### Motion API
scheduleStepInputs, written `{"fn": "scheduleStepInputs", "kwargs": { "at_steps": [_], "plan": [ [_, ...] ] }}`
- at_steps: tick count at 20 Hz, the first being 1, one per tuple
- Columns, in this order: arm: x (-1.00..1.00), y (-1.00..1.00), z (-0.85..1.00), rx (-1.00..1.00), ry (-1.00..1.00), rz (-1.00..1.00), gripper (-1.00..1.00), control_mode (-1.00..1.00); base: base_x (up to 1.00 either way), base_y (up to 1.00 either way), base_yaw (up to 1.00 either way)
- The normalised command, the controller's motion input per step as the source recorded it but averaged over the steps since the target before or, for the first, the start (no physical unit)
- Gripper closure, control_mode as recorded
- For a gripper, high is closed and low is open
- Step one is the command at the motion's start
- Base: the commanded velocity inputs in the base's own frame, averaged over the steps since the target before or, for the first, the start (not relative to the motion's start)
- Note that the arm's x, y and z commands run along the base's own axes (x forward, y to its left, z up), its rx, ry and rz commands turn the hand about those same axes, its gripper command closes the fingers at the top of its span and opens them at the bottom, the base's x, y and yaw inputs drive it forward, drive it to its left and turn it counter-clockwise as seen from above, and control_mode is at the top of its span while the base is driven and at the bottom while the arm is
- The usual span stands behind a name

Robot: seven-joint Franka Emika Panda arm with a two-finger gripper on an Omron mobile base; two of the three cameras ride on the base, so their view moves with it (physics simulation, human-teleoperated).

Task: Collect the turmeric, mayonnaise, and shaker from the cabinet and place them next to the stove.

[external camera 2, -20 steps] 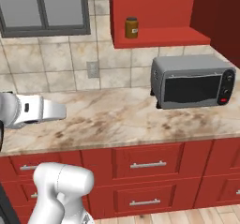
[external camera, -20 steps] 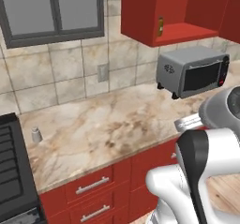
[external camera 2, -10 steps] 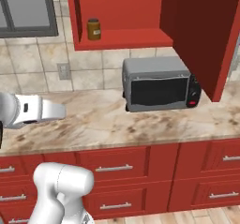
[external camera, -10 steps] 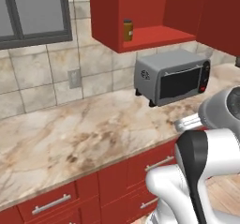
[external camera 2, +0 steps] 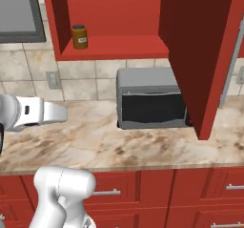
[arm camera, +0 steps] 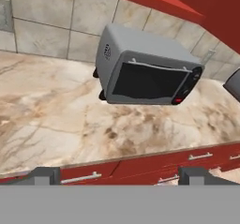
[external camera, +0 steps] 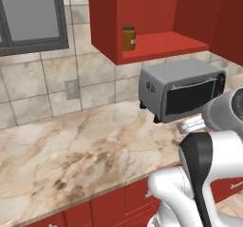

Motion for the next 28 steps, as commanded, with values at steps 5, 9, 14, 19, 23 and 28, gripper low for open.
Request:
{"fn": "scheduleStepInputs", "kwargs": {
  "at_steps": [5, 9, 14, 19, 23, 28],
  "plan": [
    [0.00, 0.00, 0.00, 0.00, 0.00, 0.00, -1.00, 1.00, 0.68, -0.10, 0.21],
    [0.00, 0.00, 0.00, 0.00, 0.00, 0.00, -1.00, 1.00, 0.53, -0.25, 0.24],
    [0.00, 0.00, 0.00, 0.00, 0.00, 0.00, -1.00, 1.00, 0.41, -0.41, 0.26],
    [0.00, 0.00, 0.00, 0.00, 0.00, 0.00, -1.00, 1.00, 0.40, -0.40, 0.22],
    [0.00, 0.00, 0.00, 0.00, 0.00, 0.00, -1.00, 1.00, 0.49, -0.35, 0.20],
    [0.00, 0.00, 0.00, 0.00, 0.00, 0.00, -1.00, 1.00, 0.66, -0.41, 0.10]
  ]
}}
